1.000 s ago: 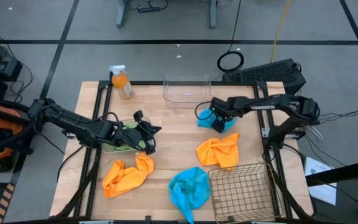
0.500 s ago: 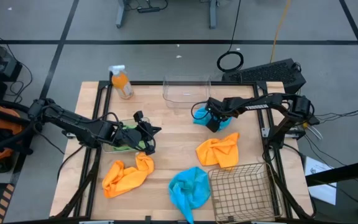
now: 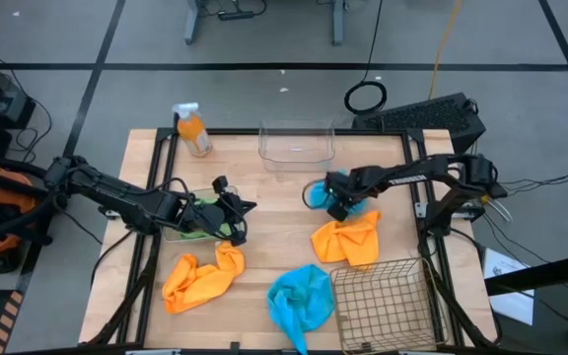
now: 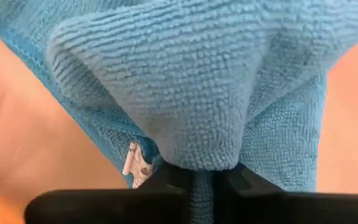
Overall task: Sort microfiber towel by color & place in baskets
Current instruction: Put the top blue microfiber towel into the wire basket
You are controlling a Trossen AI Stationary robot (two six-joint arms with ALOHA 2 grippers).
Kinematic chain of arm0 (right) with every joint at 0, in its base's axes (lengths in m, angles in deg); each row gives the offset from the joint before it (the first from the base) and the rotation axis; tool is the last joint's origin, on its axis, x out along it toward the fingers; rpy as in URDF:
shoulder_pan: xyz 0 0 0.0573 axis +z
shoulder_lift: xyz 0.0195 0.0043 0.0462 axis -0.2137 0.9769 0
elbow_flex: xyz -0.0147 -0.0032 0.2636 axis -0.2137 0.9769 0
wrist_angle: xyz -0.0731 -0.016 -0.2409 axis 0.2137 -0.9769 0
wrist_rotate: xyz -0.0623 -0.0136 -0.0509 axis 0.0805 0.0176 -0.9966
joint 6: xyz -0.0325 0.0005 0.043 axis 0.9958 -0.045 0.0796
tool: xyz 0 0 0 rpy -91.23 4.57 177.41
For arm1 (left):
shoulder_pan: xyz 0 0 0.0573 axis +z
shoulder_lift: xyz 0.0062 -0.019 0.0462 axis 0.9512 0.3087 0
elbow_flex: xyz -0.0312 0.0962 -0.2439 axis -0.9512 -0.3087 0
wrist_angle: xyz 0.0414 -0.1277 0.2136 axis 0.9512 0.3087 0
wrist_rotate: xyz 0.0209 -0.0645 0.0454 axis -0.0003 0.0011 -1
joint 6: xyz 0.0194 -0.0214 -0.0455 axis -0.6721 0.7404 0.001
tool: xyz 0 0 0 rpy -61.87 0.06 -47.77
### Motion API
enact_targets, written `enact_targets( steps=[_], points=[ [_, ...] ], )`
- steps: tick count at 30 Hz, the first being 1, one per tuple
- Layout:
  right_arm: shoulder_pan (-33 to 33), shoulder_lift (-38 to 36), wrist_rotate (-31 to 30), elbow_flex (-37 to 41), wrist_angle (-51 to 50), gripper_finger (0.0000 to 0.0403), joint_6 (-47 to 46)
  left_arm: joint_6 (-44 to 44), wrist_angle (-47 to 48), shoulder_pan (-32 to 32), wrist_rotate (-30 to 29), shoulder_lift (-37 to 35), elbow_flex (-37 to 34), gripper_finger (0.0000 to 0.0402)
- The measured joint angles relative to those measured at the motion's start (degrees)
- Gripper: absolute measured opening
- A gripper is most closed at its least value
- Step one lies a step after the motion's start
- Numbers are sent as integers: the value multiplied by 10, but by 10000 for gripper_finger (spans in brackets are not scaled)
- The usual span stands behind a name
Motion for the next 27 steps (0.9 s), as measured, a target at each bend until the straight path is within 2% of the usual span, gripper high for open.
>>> enact_targets(
  steps=[2,6,12,15,18,27],
  points=[
    [28,-26,-6,-10,-48,20,-21,-2,-13,0,0,0,0,13],
    [83,-93,-54,-49,-63,11,-40,-34,-85,0,8,20,0,13],
    [190,-154,-187,-84,-66,10,-39,-109,-241,0,45,77,0,14],
    [236,-163,-243,-91,-66,10,-38,-154,-323,0,79,104,0,33],
    [274,-165,-278,-92,-63,10,-34,-185,-393,0,103,129,0,78],
    [335,-138,-325,-93,-52,11,-38,-228,-542,0,114,202,0,277]
  ],
)
